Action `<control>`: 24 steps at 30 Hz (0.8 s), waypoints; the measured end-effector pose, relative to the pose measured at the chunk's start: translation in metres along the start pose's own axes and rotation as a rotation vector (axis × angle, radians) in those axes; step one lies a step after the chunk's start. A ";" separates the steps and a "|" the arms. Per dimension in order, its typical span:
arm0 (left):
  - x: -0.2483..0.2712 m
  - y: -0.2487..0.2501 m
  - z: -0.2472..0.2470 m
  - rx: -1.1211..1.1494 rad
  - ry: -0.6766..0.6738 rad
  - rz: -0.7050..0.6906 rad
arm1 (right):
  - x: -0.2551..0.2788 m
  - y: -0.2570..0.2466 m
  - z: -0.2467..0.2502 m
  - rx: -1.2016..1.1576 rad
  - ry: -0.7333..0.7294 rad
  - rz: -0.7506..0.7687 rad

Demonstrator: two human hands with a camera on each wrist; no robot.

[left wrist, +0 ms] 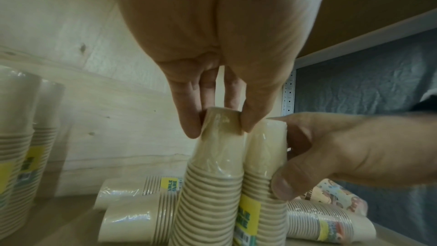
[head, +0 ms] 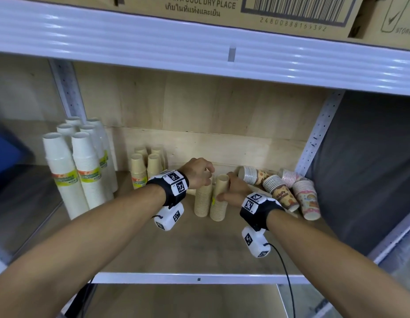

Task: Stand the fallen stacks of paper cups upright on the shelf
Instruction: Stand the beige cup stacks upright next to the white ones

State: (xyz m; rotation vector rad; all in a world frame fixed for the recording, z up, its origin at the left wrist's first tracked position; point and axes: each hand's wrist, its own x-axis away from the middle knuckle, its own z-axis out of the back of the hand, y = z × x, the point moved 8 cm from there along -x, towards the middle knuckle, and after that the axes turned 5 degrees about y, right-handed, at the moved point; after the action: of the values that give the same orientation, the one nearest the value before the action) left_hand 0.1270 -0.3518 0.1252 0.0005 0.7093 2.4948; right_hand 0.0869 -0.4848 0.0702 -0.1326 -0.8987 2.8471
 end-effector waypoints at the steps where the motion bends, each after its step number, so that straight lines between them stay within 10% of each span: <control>1: 0.000 -0.001 0.001 -0.007 0.006 0.001 | 0.000 0.000 0.000 -0.005 0.001 0.001; 24: -0.007 -0.002 0.004 -0.048 0.032 0.050 | 0.002 -0.026 0.038 0.202 0.091 0.069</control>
State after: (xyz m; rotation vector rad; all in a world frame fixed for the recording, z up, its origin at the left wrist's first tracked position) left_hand 0.1343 -0.3520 0.1285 -0.0389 0.6703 2.5641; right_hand 0.0829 -0.4847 0.1159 -0.2718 -0.5966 2.9467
